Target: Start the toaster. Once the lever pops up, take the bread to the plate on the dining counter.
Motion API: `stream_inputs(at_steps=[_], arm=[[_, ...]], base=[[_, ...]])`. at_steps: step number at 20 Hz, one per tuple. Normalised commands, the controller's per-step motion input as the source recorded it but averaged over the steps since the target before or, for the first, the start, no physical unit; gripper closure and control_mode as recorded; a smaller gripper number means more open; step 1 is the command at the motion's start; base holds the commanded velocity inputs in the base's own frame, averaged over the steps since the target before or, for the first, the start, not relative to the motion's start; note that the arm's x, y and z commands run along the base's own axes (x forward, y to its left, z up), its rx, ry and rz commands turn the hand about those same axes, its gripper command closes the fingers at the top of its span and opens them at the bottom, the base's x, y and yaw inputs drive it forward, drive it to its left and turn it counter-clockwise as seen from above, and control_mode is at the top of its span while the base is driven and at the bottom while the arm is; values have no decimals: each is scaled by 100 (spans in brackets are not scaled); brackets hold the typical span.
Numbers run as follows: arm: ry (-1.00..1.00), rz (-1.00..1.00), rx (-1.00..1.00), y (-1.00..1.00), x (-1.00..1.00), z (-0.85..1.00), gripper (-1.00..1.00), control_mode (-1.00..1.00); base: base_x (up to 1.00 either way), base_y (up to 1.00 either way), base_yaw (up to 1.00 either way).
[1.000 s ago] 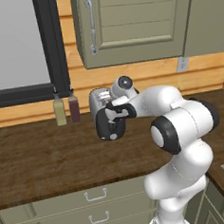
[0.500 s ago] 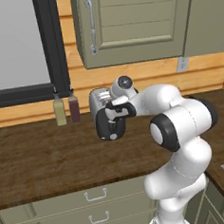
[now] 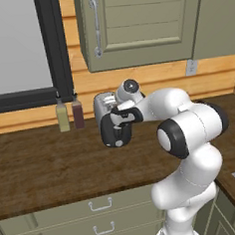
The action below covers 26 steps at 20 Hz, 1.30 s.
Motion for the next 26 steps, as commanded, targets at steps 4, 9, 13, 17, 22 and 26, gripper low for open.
stream_inputs(at_steps=[4,9,13,17,22,26], arm=[[0,0,0,0,0,0,100,-100],[0,0,0,0,0,0,100,-100],[0,0,0,0,0,0,100,-100],[0,0,0,0,0,0,100,-100],[0,0,0,0,0,0,100,-100],[0,0,0,0,0,0,100,-100]], base=[[0,0,0],[0,0,0],[0,0,0],[0,0,0],[0,0,0],[0,0,0]])
